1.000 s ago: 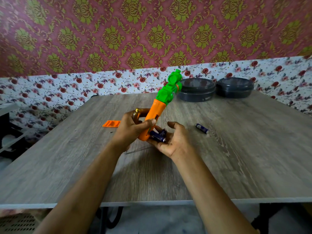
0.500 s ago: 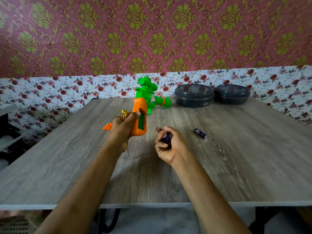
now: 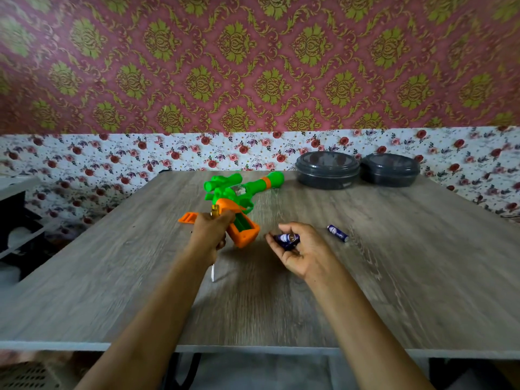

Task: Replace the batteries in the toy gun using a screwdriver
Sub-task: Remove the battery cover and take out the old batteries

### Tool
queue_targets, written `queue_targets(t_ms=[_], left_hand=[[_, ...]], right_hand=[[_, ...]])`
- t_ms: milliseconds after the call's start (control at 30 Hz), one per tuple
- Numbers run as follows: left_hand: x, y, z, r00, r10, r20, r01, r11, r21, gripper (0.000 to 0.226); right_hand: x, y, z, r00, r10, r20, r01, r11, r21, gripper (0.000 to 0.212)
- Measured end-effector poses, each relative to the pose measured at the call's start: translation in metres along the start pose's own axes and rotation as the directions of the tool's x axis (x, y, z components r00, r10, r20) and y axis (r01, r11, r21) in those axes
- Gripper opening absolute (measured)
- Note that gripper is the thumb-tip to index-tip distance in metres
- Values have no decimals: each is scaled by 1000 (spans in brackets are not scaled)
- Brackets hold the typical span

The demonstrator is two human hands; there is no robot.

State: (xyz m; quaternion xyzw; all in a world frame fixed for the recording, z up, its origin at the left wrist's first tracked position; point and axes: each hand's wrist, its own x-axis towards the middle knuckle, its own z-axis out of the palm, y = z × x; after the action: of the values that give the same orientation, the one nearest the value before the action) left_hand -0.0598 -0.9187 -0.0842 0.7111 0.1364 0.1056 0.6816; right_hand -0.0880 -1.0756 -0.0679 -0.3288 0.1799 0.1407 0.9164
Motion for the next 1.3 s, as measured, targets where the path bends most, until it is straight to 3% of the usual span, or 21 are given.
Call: queue_targets(t_ms=[133, 267, 467, 500, 600, 700, 800, 900, 1000, 1200, 1300], left_hand=[[-1, -5, -2, 998, 53, 27, -58, 972, 228, 24], [1, -8, -4, 992, 119, 49, -129, 935, 331, 22], [12, -6, -17, 983, 170, 61, -160, 664, 730, 36], [13, -3, -19, 982, 183, 48, -156, 637, 755, 40], [16, 11, -38, 965, 257, 51, -225, 712, 665, 52], [17, 19, -65, 886, 434, 164, -423, 612, 668, 23], [13, 24, -89, 734, 616, 287, -611, 413, 676, 19], [16, 16, -108, 673, 681, 288, -587, 253, 769, 26], [17, -5, -120, 696, 692, 193, -466, 229, 855, 23], [17, -16, -122, 849, 517, 107, -256, 225, 940, 6], [16, -22, -122, 879, 473, 56, -216, 289, 933, 6]], right_hand=[[11, 0, -7, 1000, 23, 0, -23, 999, 22, 10], [21, 2, -13, 1000, 27, 4, -27, 999, 25, 10], [13, 2, -11, 1000, 27, 0, -27, 999, -18, 12], [13, 2, -10, 1000, 21, -2, -21, 1000, -19, 10], [16, 2, -8, 1000, 1, 1, -1, 999, -47, 6], [18, 3, -5, 1000, -18, 2, 18, 1000, -4, 25], [17, 4, -3, 999, -27, 21, 25, 998, 62, 31], [17, 6, -2, 999, -35, 25, 33, 997, 64, 30], [19, 6, -4, 998, -47, 42, 45, 998, 39, 33], [23, 10, -5, 997, -57, 46, 57, 998, -17, 34], [23, 11, -6, 998, -53, 32, 53, 998, -25, 23]])
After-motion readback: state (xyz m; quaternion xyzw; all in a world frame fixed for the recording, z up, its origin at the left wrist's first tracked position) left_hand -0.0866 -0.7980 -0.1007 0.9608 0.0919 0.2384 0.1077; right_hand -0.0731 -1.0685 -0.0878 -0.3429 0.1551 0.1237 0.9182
